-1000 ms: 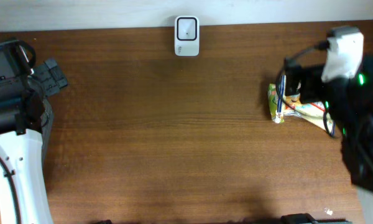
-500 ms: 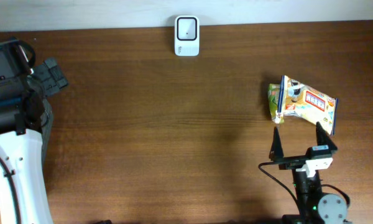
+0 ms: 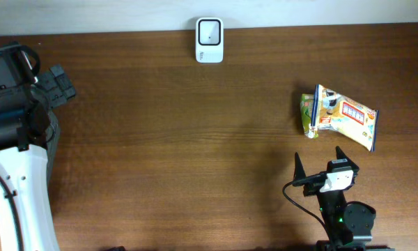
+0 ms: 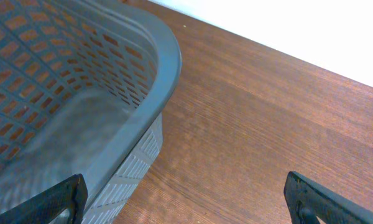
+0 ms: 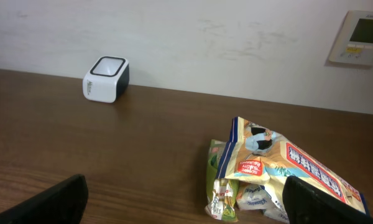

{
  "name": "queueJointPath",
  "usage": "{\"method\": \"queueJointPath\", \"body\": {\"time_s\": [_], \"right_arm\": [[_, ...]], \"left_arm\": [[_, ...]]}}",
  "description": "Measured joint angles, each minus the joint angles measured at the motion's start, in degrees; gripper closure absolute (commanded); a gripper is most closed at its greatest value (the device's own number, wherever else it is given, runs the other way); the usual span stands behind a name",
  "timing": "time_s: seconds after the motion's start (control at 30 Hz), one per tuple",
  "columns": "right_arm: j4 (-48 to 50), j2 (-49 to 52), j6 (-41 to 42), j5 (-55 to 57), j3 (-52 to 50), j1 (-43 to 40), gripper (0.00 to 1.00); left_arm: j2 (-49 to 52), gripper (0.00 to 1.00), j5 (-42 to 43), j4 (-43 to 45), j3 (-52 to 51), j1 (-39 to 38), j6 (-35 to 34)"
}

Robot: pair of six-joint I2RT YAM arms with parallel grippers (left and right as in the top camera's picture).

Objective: Scan the item barcode

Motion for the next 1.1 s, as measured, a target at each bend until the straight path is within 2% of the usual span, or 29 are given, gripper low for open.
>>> {"method": "queueJointPath", "body": {"time_s": [0.57,0.67,0.7,0.73,0.87,1.0,1.1], "right_arm": [[0.00,0.00,-0.02,0.00,0.00,0.00,0.01],[0.02,0.00,0.00,0.00,0.00,0.00,0.01],[0.02,0.04,0.00,0.00,0.00,0.00,0.01],[0.00,0.00,0.00,0.00,0.00,0.00,0.01],[0.00,0.00,0.04,-0.02,0.00,0.00,0.01],[0.00,0.00,0.04,0.00,0.00,0.00,0.01],[0.00,0.00,0.00,-0.02,0.00,0.00,0.01]], "left_arm": [[-0.48,0.01,-0.02,0.74,-1.55,0.00,0.02],[-8.31,0.01,-1.38,5.73,-16.22,0.55,0.00],[-12.44,0.01,-1.64,11.61,-22.91,1.07,-0.02],[-18.45,0.01,-1.29,21.35,-32.57,1.64,-0.02],[-38.75,0.01,5.57,40.70,-63.69,2.03,0.02],[-51.34,0.01,13.66,54.71,-81.07,2.03,2.47],[-58.47,0.01,16.06,58.27,-88.17,2.03,3.26]]}}
